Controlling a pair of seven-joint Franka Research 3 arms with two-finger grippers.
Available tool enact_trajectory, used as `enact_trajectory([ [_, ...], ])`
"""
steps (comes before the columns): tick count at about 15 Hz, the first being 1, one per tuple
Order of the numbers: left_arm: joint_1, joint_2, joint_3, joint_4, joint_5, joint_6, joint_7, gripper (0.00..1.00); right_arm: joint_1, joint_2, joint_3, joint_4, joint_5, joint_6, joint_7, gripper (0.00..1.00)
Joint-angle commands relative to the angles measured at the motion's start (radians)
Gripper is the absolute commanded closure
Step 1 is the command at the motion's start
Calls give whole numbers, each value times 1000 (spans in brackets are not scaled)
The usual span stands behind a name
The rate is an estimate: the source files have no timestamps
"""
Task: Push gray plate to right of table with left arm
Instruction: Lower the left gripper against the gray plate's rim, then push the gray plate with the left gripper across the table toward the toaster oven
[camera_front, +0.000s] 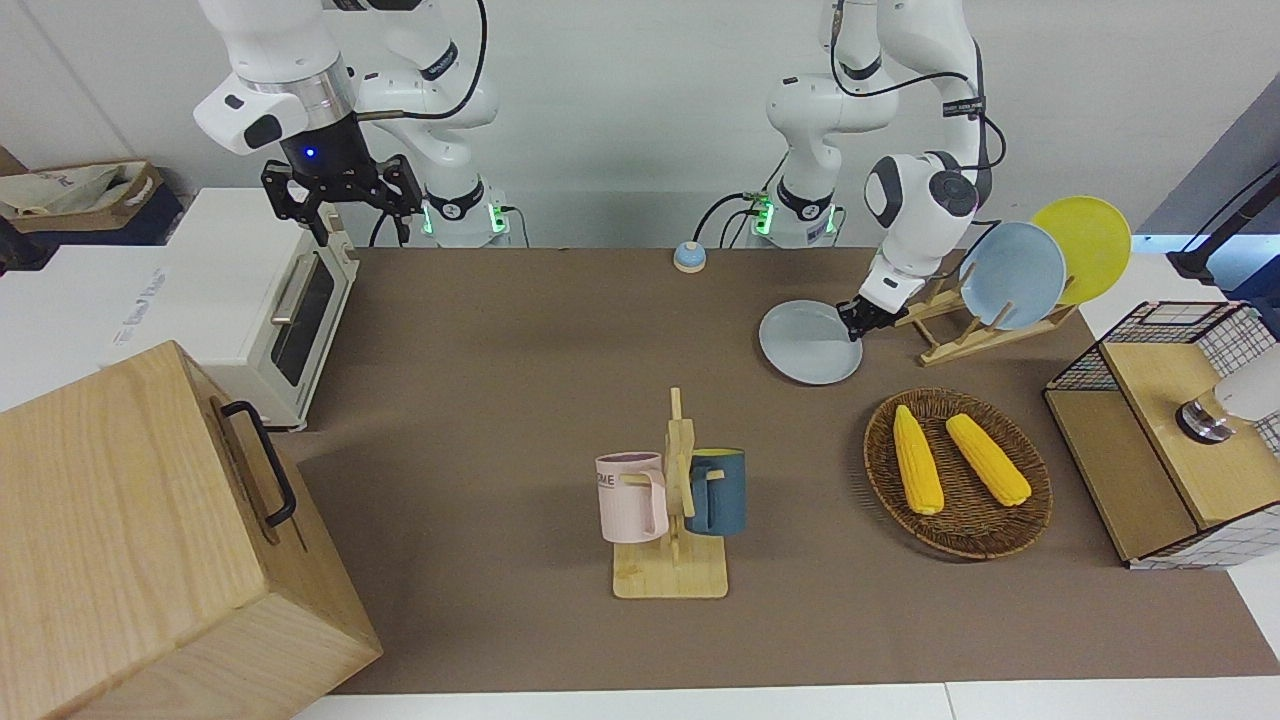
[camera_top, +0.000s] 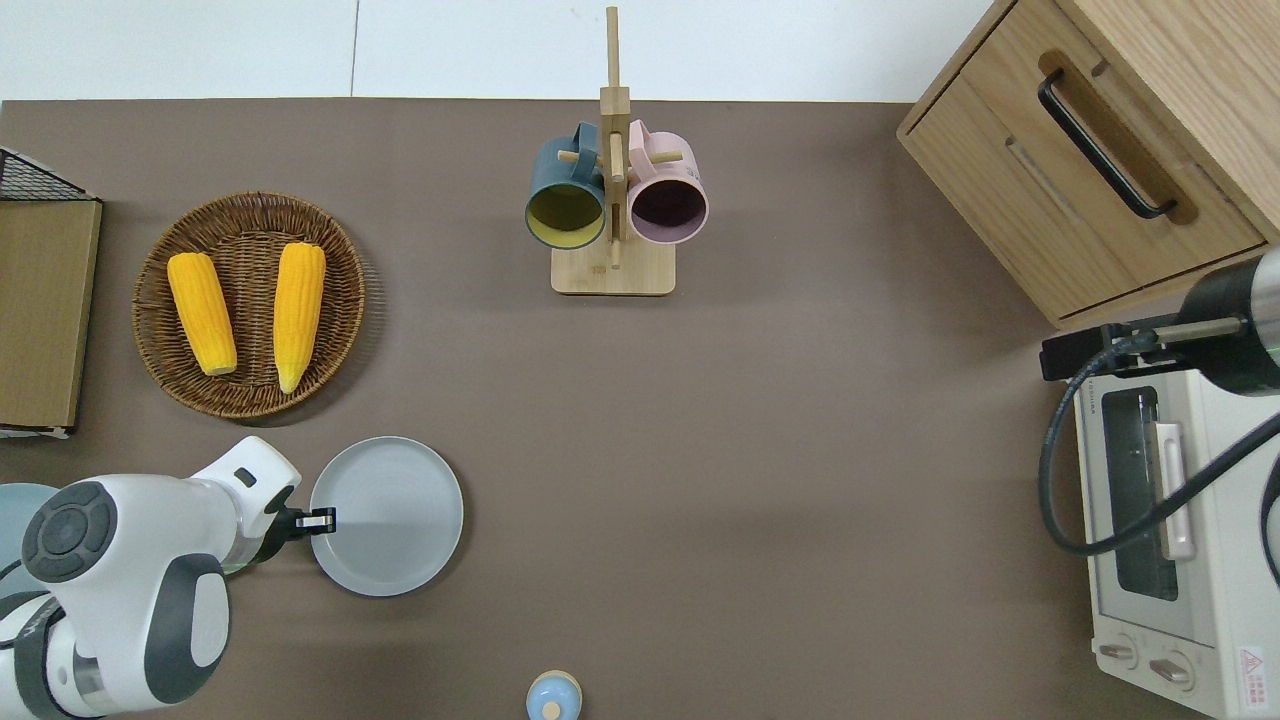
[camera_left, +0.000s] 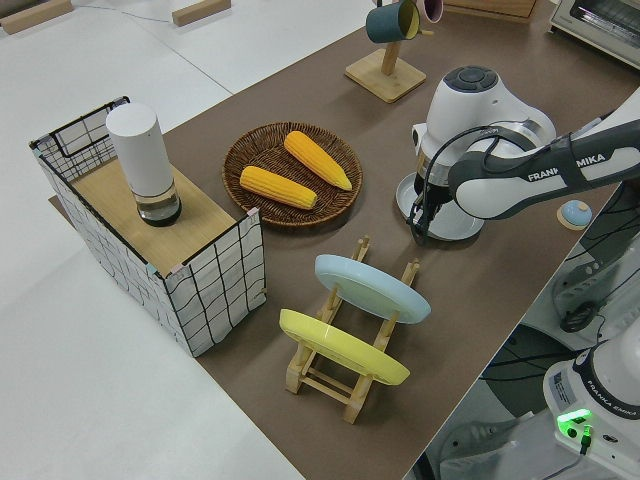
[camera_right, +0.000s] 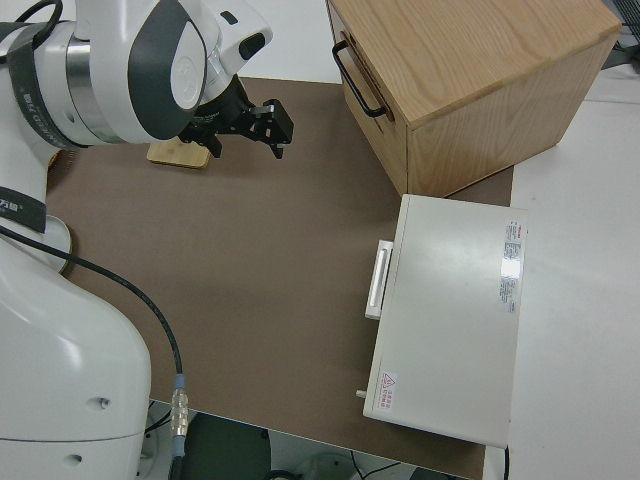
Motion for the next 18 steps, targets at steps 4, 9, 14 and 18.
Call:
enact_trajectory([
  [4,-55,10,9,-14,-26,27,-35,1000,-3,-4,-1,5,22,-14,-1,17],
  [9,-103,13,9,-14,-46,30,-82,1000,-3,-4,-1,5,22,-14,-1,17],
  [14,-169,25,9,-12,-47,53,-176,1000,-3,-4,-1,5,22,-12,-1,17],
  [18,-208,28,7,-6,-47,55,-220,1000,-3,-4,-1,5,22,-12,-1,17],
])
